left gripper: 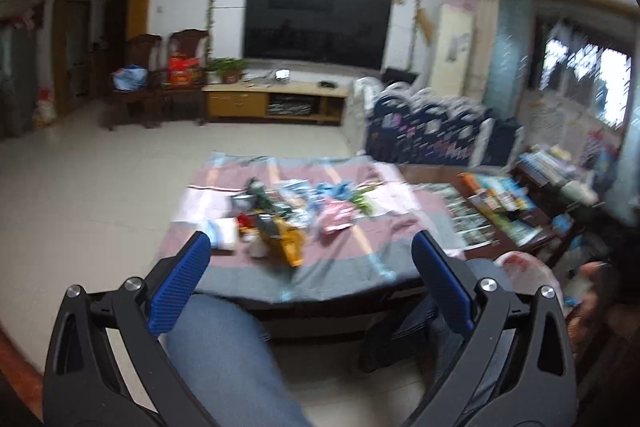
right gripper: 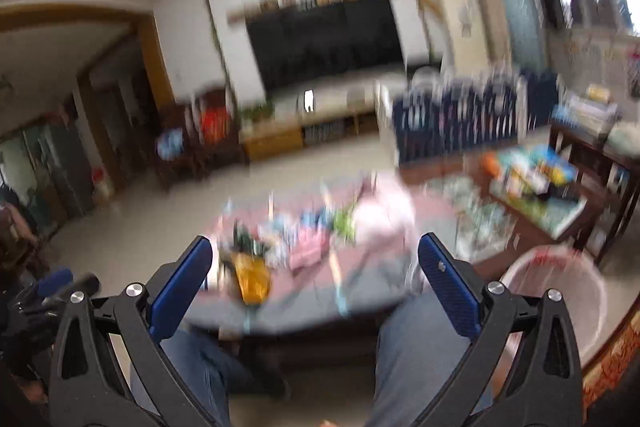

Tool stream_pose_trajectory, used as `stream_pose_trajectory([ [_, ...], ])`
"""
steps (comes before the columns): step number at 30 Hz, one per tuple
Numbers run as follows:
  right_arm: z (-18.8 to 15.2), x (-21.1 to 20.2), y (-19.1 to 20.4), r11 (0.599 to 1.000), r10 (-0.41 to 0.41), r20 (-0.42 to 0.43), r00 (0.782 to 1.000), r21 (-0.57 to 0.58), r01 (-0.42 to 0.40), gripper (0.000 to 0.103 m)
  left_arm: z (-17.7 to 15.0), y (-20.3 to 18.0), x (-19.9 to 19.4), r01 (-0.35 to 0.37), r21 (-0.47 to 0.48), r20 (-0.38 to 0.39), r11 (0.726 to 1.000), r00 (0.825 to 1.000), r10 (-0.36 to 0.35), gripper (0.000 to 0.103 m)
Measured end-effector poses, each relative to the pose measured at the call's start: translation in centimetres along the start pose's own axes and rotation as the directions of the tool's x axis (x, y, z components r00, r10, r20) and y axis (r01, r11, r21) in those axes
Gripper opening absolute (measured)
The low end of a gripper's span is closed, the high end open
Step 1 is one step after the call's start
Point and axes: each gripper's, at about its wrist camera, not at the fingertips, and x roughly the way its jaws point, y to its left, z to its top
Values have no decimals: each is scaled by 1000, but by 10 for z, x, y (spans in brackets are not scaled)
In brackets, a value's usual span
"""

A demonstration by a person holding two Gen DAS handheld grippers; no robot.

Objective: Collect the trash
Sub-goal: 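Reach the left tool to the yellow chip bag and close on it, then lift the yellow chip bag with the left tool while the right tool grasps the green paper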

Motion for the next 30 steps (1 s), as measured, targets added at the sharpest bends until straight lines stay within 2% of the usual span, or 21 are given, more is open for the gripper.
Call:
stream_pose_trajectory([
  [1,-7,18,-7,1000,14,-33,999,22,-13,101,-5,7,9,10,-33,-9,999,1000,-10,100],
  [3,-20,37,-10,1000,-10,-5,1000,-11,10,101,-21,27,40,-9,-115,-87,993,996,-1,100],
  [6,-38,61,-2,988,-28,31,999,-153,33,101,-42,45,77,-58,-154,-162,986,986,33,100],
  [7,-44,74,3,975,-27,13,1000,-219,29,100,-47,48,88,-68,-160,-182,985,982,38,100],
  [9,-58,98,6,963,-38,-39,999,-268,26,100,-56,53,113,-72,-179,-232,981,972,30,100],
  [13,-66,137,-5,972,-17,-115,993,-237,-11,100,-65,61,183,-114,-180,-387,977,921,36,100],
  [15,-66,157,-8,973,-7,-154,988,-231,-29,100,-67,65,213,-100,-189,-401,977,916,16,100],
  [17,-64,176,-10,972,13,-163,987,-229,-50,100,-66,69,244,-97,-216,-431,972,902,-5,98],
  [19,-59,190,-11,972,13,-155,988,-228,-49,100,-65,71,282,-100,-232,-458,967,889,-18,89],
  [21,-56,202,-14,975,24,-154,988,-217,-57,100,-65,70,313,-99,-220,-487,970,873,-21,87],
  [24,-51,215,-17,976,38,-145,989,-205,-68,100,-68,68,350,-99,-235,-543,967,839,-46,70],
  [26,-49,223,-18,975,47,-144,988,-210,-77,100,-73,67,368,-92,-234,-573,968,818,-60,40],
  [27,-48,227,-19,973,49,-145,988,-215,-80,100,-76,66,373,-97,-231,-580,968,813,-56,14],
  [30,-42,242,-23,975,54,-164,985,-206,-87,100,-71,62,362,-58,-216,-528,975,847,-67,9],
])
